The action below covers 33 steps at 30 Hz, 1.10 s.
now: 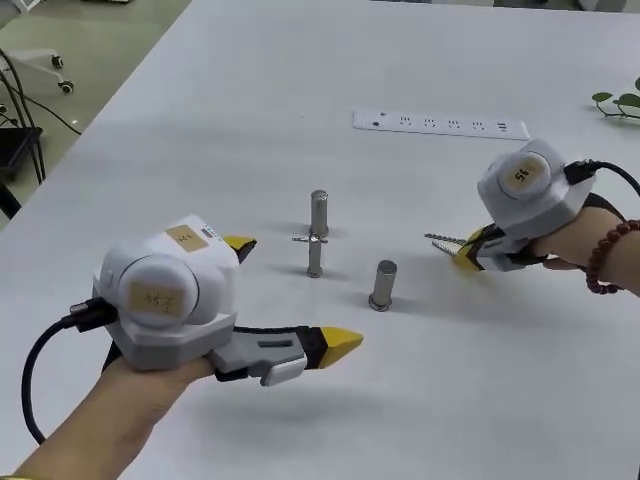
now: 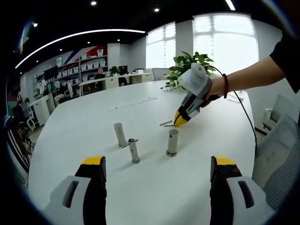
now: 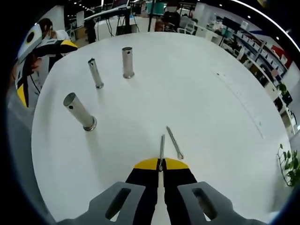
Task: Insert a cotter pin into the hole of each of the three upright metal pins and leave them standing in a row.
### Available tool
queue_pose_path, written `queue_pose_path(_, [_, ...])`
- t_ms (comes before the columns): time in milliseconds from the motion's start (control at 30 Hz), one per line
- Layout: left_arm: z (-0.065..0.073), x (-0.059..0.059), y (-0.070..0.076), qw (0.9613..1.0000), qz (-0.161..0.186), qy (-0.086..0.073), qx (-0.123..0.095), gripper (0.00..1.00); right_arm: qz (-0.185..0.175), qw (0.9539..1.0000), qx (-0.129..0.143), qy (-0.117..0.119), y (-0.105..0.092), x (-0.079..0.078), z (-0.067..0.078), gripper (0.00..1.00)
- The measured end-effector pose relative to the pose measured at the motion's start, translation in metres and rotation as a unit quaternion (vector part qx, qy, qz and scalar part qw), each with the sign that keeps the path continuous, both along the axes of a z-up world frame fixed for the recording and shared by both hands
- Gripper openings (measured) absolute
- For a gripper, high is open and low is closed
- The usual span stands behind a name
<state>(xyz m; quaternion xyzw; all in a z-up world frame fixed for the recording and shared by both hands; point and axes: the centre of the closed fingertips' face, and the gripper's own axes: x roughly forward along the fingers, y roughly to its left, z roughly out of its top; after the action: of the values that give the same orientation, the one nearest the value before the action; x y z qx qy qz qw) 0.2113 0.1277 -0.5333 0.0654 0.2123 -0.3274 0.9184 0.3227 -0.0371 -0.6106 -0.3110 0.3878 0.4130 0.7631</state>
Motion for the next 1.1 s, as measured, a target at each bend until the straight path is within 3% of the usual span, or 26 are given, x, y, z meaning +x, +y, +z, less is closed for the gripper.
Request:
queue_pose_path(367, [-0.002, -0.002, 0.0, 1.0, -0.004, 0.005, 0.003, 0.88, 0.016, 0.9998, 0.009, -0.006, 0.002, -0.008, 0.007, 0.0])
queue_pose_path(667, [-0.003, -0.005, 0.0, 0.9999, -0.007, 0.016, 0.0, 0.83, 0.032, 0.9986, 0.034, -0.023, 0.011, -0.025, 0.026, 0.0])
queue_pose_path(767, [-0.006, -0.006, -0.001, 0.9995, -0.012, 0.03, -0.007, 0.77, 0.058, 0.9966, 0.039, -0.042, 0.018, -0.032, 0.035, 0.0])
queue_pose_path(1100, [0.0, -0.008, -0.01, 0.9989, -0.02, 0.037, -0.023, 0.7, 0.106, 0.9902, 0.056, -0.071, 0.039, -0.054, 0.059, 0.0])
